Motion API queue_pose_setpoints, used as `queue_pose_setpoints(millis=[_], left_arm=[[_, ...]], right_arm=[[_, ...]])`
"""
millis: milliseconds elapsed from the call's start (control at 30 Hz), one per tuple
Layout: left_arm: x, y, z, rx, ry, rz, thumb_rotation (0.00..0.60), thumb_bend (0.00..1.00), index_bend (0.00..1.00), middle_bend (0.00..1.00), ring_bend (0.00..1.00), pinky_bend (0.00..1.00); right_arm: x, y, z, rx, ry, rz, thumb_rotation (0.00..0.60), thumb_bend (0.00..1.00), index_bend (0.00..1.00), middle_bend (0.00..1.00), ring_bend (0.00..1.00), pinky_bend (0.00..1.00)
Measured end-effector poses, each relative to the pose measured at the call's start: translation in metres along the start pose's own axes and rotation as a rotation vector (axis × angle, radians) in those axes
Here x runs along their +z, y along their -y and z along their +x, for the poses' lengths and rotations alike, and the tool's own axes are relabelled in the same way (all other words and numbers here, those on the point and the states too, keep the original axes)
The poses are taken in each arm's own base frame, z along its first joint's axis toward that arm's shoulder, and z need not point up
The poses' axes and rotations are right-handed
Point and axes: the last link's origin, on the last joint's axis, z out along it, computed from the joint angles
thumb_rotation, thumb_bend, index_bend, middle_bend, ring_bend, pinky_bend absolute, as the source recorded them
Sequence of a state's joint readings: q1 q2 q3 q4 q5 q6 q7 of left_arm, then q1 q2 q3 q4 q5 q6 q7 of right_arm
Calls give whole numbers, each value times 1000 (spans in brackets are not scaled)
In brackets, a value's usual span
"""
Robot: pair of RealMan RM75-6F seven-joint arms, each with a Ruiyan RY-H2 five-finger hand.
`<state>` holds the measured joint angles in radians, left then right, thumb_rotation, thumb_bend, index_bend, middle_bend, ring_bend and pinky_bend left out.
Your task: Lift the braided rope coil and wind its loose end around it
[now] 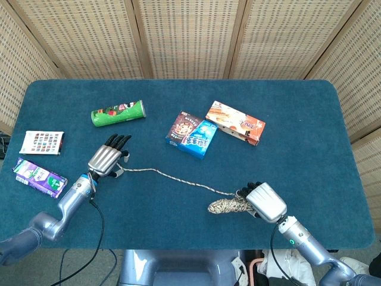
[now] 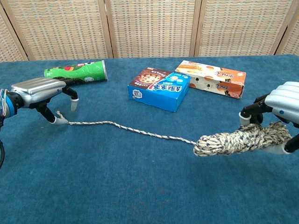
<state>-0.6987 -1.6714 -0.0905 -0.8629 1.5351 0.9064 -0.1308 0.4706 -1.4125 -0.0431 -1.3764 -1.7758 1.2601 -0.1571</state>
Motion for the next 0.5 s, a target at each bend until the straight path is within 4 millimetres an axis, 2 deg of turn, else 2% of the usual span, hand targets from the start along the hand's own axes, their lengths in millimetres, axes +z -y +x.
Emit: queue_pose_setpoints(millis=[133,367,500], left_arm=[[1,0,-8,-3,31,13,600,306,509,0,0,0],[6,-2,-15,-17,52,22,600,313,509,0,0,0],[7,-3,-15,-26,59,22,600,376,509,0,0,0]], right_arm=[[0,0,-1,-1,-1,-2,600,442,581,618,467,670],[0,0,1,-4,-5,-2,600,442,581,618,467,670],[1,0,1,-3,-3,-2,600,442,581,617,467,670]])
